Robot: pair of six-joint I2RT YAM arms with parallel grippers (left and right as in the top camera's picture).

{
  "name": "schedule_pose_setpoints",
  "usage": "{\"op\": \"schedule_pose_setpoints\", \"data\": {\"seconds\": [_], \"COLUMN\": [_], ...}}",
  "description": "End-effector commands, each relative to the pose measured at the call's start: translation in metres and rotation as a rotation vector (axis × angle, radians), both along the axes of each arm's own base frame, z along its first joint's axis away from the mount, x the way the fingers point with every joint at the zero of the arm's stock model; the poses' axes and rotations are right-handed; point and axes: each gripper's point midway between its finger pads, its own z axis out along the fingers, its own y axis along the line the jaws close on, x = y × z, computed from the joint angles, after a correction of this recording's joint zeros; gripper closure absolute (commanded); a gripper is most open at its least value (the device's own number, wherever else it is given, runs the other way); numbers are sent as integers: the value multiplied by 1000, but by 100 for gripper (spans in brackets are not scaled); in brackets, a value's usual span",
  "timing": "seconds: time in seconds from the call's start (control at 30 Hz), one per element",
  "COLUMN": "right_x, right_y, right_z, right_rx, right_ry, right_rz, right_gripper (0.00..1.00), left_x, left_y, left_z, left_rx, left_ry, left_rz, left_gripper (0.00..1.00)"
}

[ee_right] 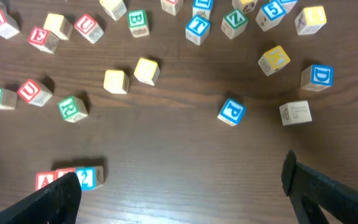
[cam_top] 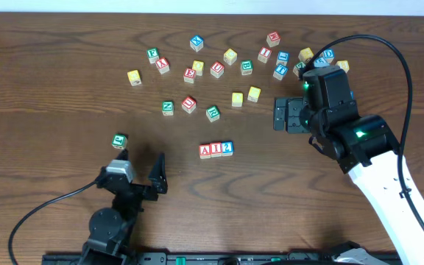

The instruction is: Spell out AI2

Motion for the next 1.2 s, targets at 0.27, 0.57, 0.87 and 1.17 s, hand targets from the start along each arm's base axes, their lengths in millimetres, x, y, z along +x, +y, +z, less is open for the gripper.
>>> {"op": "schedule_pose_setpoints", "data": {"seconds": [0.27,0.57,0.87,1.17], "right_x": [1,1,1,1], "right_y": [-2,-2,-2,-2], "right_z": [8,8,8,8], "right_rx": [-1,-1,-1,-1], "right_ry": [-23,-23,-23,-23], "right_rz": [-6,-5,-5,-6], "right_gripper": [1,1,1,1], "left_x": [-3,-4,-5,-3], "left_y": [-5,-7,-13,-3], "left_z": [-17,-17,-17,-16], "left_rx": [140,149,209,207], "left_ry": [25,23,2,5], "left_rz": [-51,-66,-109,-69], "left_gripper": [7,7,7,7]}}
